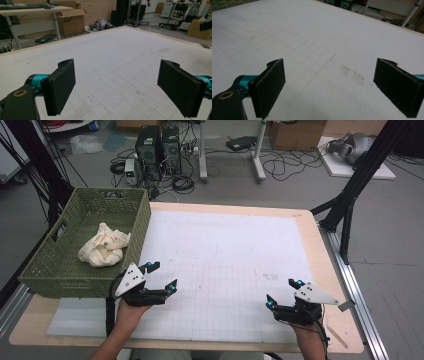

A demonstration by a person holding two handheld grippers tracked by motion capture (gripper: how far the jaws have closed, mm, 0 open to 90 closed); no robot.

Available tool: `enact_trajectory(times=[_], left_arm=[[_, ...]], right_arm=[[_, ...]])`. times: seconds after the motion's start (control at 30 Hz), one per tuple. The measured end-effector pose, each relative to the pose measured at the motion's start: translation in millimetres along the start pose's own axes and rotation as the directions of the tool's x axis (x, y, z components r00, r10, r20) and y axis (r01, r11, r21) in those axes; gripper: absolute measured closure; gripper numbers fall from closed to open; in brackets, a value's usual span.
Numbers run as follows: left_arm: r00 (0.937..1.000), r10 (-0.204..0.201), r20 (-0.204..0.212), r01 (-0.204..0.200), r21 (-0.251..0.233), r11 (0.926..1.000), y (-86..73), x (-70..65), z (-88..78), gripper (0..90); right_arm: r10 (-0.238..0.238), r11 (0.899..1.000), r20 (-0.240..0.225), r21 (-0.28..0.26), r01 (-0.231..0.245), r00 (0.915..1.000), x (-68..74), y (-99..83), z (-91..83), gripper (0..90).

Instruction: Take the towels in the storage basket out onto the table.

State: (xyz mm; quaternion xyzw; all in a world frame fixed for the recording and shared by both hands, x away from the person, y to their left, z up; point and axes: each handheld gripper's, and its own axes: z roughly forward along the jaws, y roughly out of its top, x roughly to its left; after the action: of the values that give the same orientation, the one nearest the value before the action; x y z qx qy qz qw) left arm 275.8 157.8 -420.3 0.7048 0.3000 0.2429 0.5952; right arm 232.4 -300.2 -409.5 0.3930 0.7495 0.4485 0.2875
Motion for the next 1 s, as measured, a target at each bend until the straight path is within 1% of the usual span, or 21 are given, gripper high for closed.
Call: enact_trajectory(times=[0.07,0.13,0.23,0.4,0.47,0.53,0.57,0.6,0.7,0.8,0.93,1.0], left_arm=[[1.0,-0.002,0.003,0.002,0.0,1.0,0.0,-0.3,0.4,15.2],[1.0,0.002,0.001,-0.002,0.002,1.0,0.0,-0.5,0.6,15.2],[0.9999,-0.006,0.01,0.006,0.006,1.0,-0.1,-0.2,1.2,15.2],[0.9994,-0.026,0.022,0.026,0.003,0.9997,0.3,1.1,0.7,15.2],[0.9997,-0.019,0.017,0.019,0.006,0.9998,0.4,0.8,0.8,15.1],[0.9997,-0.016,0.019,0.015,0.013,0.9998,0.4,-0.2,1.2,15.1],[0.9997,-0.014,0.019,0.014,0.013,0.9998,0.7,-0.6,1.3,15.1],[0.9997,-0.017,0.018,0.017,0.014,0.9998,0.9,-1.0,1.2,15.1],[0.9997,-0.021,0.014,0.021,0.023,0.9995,1.4,-2.2,0.7,15.0],[0.9989,-0.028,0.037,0.028,0.006,0.9996,4.1,-3.5,-1.3,15.0],[0.9987,-0.017,0.048,0.017,-0.003,0.9998,9.4,-6.3,-3.8,15.2],[0.9983,-0.019,0.055,0.019,-0.004,0.9998,11.3,-6.9,-4.7,15.1]], right_arm=[[0.001,1.0,0.003,0.001,-0.001,1.0,-0.7,-0.3,0.1,9.7],[0.013,1.0,0.0,0.003,-0.013,0.9999,-0.6,-0.5,0.2,9.7],[0.01,1.0,0.0,0.003,-0.01,1.0,-1.6,-0.9,0.8,9.7],[0.021,1.0,-0.006,-0.003,-0.021,0.9998,-2.8,-1.6,0.9,9.7],[0.019,1.0,-0.009,-0.001,-0.019,0.9998,-3.5,-2.2,1.1,9.7],[0.019,1.0,-0.014,0.005,-0.019,0.9997,-3.6,-2.4,1.3,9.7],[0.01,1.0,-0.015,0.006,-0.01,0.9998,-3.8,-2.4,1.4,9.7],[0.015,1.0,-0.017,0.012,-0.015,0.9997,-2.2,-2.4,1.3,9.7],[0.005,1.0,-0.017,0.01,-0.005,0.9998,-1.0,-1.7,0.7,9.7],[0.002,1.0,-0.02,0.007,-0.002,0.9998,0.4,-0.8,-0.4,9.7],[0.005,1.0,-0.025,0.009,-0.005,0.9997,1.3,-0.5,-0.6,9.7],[0.005,1.0,-0.027,0.012,-0.005,0.9996,1.1,-0.7,0.0,9.7]])
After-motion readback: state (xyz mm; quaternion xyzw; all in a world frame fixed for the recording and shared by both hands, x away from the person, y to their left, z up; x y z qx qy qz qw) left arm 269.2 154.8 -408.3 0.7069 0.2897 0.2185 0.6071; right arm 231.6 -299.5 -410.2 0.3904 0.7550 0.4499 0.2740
